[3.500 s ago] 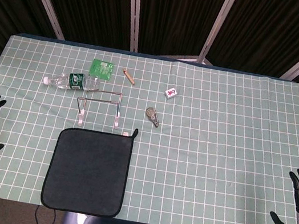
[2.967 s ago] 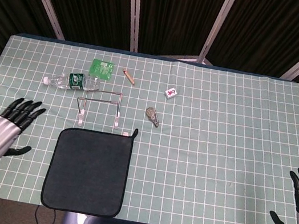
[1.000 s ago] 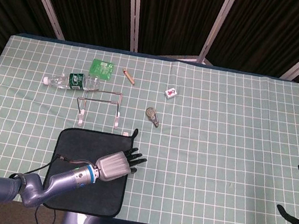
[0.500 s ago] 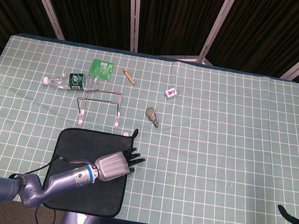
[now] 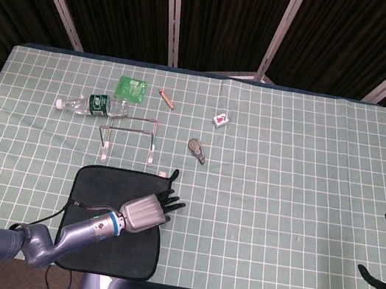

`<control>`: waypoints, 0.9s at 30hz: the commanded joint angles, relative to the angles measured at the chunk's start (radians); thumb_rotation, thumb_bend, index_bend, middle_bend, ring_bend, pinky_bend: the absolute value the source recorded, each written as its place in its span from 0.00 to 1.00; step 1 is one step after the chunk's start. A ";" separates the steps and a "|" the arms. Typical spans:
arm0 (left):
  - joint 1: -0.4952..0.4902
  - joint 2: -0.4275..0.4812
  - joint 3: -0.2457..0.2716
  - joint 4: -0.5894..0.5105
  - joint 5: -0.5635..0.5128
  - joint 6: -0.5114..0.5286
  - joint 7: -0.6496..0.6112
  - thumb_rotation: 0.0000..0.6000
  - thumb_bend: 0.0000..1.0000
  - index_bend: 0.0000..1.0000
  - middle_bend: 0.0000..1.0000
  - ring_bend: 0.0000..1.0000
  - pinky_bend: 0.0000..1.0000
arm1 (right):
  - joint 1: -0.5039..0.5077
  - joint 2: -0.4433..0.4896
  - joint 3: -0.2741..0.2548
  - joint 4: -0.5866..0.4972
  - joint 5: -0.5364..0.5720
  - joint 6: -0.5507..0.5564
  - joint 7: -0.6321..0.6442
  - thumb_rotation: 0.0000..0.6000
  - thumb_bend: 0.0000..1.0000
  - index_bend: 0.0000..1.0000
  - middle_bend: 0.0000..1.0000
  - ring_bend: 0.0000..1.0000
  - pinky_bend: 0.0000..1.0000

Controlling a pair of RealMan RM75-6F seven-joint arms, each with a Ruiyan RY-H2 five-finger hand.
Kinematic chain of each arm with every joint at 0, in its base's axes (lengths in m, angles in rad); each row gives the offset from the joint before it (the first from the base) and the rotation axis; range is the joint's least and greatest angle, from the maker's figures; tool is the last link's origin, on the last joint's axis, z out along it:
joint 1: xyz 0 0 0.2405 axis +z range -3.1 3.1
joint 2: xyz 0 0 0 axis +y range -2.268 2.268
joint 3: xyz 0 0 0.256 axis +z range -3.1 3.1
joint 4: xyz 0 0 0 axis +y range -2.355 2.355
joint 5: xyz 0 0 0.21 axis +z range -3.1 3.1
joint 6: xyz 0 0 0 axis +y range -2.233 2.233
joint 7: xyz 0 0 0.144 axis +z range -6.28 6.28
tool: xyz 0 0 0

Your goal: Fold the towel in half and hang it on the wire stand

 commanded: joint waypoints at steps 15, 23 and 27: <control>0.029 0.079 0.040 -0.056 0.032 0.071 -0.029 1.00 0.52 0.70 0.00 0.00 0.00 | -0.004 0.003 -0.008 -0.008 -0.020 0.012 -0.002 1.00 0.00 0.00 0.00 0.00 0.00; 0.093 0.176 0.120 -0.050 0.156 0.229 -0.106 1.00 0.52 0.73 0.00 0.00 0.00 | -0.006 0.000 -0.015 -0.017 -0.035 0.016 -0.019 1.00 0.00 0.00 0.00 0.00 0.00; 0.121 0.199 0.165 -0.010 0.223 0.303 -0.176 1.00 0.52 0.75 0.00 0.00 0.00 | -0.007 -0.003 -0.017 -0.020 -0.038 0.019 -0.029 1.00 0.00 0.00 0.00 0.00 0.00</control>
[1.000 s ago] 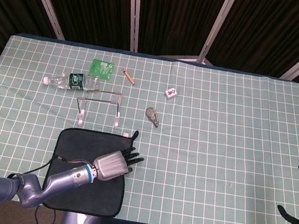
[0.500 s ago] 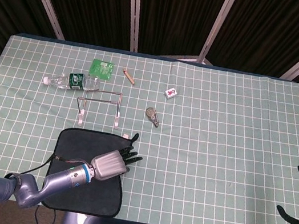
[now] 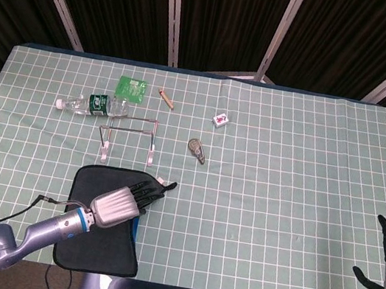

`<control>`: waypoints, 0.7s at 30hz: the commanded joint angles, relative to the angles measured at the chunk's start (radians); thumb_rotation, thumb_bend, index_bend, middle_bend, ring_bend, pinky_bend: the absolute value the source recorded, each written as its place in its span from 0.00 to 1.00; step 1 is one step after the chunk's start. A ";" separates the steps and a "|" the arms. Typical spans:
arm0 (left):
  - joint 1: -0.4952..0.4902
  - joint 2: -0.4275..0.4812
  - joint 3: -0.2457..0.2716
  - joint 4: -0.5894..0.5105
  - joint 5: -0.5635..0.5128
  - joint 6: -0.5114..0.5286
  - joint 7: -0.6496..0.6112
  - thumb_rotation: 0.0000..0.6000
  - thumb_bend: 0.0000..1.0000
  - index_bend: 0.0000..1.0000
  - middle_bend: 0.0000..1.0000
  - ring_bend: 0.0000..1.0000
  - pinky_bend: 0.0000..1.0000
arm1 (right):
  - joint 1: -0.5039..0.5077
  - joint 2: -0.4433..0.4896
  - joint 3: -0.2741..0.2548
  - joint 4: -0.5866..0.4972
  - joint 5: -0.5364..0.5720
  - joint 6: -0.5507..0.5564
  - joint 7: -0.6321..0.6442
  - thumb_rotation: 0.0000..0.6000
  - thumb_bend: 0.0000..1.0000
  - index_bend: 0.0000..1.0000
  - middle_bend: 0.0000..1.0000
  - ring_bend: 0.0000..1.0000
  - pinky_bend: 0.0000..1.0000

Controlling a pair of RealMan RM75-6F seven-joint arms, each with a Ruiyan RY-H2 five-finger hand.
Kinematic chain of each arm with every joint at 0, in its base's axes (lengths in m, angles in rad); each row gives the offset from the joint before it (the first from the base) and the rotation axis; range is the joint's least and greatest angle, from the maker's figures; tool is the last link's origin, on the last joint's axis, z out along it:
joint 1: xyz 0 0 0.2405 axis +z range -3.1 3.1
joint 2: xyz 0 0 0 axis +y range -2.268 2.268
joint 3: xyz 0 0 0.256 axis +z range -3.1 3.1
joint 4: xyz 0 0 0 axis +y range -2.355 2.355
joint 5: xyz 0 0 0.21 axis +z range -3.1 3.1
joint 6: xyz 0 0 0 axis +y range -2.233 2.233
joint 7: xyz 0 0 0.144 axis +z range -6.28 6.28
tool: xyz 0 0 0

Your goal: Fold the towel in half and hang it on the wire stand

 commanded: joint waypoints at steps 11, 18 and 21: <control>0.094 0.077 0.126 0.148 0.142 0.157 -0.139 1.00 0.52 0.76 0.00 0.00 0.00 | 0.001 -0.009 -0.005 -0.006 -0.005 -0.002 -0.026 1.00 0.00 0.00 0.00 0.00 0.00; 0.131 0.074 0.147 0.202 0.160 0.187 -0.173 1.00 0.52 0.76 0.00 0.00 0.00 | 0.000 -0.011 -0.005 -0.008 -0.008 0.002 -0.031 1.00 0.00 0.00 0.00 0.00 0.00; 0.144 0.071 0.151 0.220 0.165 0.198 -0.181 1.00 0.52 0.76 0.00 0.00 0.00 | -0.001 -0.011 -0.006 -0.007 -0.010 0.003 -0.032 1.00 0.00 0.00 0.00 0.00 0.00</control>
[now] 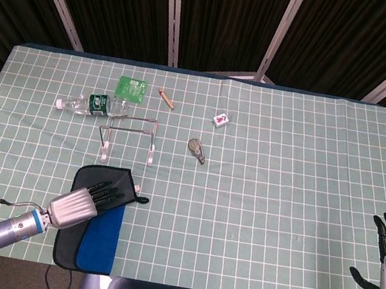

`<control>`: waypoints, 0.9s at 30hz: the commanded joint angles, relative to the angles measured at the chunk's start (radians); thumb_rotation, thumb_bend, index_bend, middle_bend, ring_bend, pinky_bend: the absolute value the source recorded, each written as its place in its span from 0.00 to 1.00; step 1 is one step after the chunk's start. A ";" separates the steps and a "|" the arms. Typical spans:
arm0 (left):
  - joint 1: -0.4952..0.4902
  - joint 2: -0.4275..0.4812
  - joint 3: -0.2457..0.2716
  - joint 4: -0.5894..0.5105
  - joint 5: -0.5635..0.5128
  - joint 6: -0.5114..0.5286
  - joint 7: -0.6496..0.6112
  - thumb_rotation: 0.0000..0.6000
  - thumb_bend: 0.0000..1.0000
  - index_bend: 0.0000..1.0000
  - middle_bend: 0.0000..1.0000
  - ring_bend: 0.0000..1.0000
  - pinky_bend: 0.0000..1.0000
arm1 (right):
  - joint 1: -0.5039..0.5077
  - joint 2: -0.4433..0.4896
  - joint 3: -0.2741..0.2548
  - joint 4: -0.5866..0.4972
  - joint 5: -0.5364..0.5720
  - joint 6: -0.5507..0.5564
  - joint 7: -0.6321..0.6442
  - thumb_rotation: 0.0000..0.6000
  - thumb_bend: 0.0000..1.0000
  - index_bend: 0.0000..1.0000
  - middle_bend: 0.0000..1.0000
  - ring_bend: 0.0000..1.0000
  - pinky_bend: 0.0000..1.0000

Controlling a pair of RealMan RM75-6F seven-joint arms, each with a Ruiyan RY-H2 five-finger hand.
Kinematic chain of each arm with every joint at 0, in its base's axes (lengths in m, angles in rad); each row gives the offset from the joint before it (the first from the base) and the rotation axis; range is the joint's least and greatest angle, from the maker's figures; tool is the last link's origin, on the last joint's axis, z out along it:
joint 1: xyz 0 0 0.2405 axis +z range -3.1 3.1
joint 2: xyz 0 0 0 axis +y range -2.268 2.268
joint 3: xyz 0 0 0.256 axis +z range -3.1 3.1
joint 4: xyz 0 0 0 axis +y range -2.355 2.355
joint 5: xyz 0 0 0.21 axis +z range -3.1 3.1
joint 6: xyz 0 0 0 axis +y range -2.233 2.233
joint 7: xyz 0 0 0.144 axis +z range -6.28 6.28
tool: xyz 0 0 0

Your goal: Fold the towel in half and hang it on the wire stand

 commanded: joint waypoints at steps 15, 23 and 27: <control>0.041 0.012 0.016 0.048 0.021 0.022 -0.033 1.00 0.52 0.76 0.00 0.00 0.00 | -0.003 0.001 -0.002 -0.002 -0.006 0.006 -0.001 1.00 0.00 0.00 0.00 0.00 0.00; 0.049 0.021 0.023 0.073 0.031 0.023 -0.058 1.00 0.52 0.77 0.00 0.00 0.00 | -0.002 -0.002 -0.004 -0.007 -0.009 0.005 -0.013 1.00 0.00 0.00 0.00 0.00 0.00; 0.052 0.028 0.028 0.088 0.037 0.023 -0.071 1.00 0.52 0.77 0.00 0.00 0.00 | -0.002 -0.004 -0.004 -0.008 -0.009 0.004 -0.019 1.00 0.00 0.00 0.00 0.00 0.00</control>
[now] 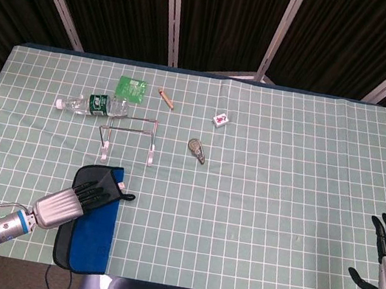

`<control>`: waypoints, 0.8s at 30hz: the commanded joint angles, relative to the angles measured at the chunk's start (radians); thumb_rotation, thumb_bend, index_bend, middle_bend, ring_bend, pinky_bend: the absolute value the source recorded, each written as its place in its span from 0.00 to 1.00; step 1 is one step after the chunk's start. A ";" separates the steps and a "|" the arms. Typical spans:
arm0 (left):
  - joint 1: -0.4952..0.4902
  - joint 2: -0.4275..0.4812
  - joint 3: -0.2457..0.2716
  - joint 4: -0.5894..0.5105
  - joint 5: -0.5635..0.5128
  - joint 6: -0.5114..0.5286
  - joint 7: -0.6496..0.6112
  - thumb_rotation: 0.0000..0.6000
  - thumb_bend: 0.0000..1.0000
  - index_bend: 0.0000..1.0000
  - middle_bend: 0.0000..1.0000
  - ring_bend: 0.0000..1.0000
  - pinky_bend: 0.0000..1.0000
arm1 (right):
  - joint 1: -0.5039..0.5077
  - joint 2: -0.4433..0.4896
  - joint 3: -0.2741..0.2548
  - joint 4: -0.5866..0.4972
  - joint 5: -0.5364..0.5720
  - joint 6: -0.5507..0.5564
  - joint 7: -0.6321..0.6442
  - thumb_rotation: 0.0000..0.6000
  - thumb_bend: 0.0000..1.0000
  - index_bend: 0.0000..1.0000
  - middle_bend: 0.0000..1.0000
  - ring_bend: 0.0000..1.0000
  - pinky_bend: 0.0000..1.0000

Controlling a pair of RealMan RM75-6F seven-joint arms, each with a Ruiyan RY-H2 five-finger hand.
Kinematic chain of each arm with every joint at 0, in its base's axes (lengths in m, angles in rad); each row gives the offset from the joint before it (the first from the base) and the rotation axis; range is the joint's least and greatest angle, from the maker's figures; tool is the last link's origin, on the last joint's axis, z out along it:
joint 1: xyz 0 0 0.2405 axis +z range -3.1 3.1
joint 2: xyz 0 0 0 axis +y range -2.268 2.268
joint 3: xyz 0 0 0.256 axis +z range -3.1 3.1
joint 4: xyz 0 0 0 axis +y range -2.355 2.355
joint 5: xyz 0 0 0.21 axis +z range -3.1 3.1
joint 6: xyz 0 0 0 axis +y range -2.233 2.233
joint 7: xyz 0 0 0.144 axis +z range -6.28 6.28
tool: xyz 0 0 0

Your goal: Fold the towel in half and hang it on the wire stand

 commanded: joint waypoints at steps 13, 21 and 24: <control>0.015 -0.009 -0.005 0.056 0.006 0.001 -0.015 1.00 0.52 0.77 0.00 0.00 0.00 | 0.000 -0.002 0.000 -0.004 0.000 0.000 -0.007 1.00 0.00 0.00 0.00 0.00 0.00; 0.027 0.002 -0.019 0.039 -0.021 -0.014 -0.002 1.00 0.21 0.03 0.00 0.00 0.00 | -0.001 -0.001 -0.001 -0.004 0.000 0.002 -0.005 1.00 0.00 0.00 0.00 0.00 0.00; 0.029 0.020 -0.020 0.022 -0.026 -0.009 -0.017 1.00 0.14 0.00 0.00 0.00 0.00 | -0.002 0.001 -0.001 -0.005 -0.002 0.002 -0.004 1.00 0.00 0.00 0.00 0.00 0.00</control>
